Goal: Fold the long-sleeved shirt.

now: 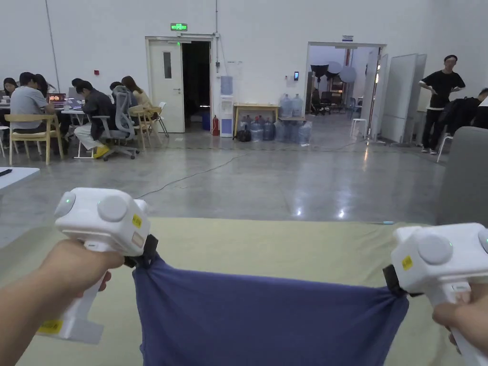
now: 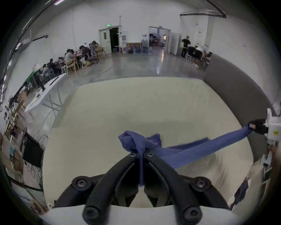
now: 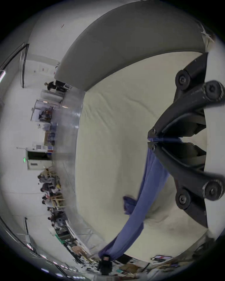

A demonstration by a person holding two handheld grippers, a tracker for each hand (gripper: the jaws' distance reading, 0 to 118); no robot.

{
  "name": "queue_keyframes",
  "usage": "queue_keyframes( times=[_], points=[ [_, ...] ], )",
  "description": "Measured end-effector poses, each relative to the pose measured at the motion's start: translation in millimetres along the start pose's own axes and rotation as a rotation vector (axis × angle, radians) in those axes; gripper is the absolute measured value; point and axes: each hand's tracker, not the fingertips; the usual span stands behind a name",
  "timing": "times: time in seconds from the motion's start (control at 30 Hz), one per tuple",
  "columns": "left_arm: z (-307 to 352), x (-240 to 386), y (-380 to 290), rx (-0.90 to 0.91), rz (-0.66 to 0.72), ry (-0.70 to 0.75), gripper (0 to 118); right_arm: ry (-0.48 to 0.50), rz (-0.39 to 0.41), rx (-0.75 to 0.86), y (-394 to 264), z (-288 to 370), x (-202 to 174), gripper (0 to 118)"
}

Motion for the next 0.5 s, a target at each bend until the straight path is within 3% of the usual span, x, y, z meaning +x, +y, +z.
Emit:
queue_keyframes(
  times=[0.17, 0.5],
  points=[
    [49.2, 10.5, -93.5, -0.048, -0.141, -0.048, 0, 0.043, 0.108, -0.010, -74.0, 35.1, 0.1, 0],
    [67.4, 21.0, -311.1, -0.274, -0.111, -0.144, 0, 0.084, 0.099, -0.135, -276.9, 69.3, -15.9, 0]
  ],
)
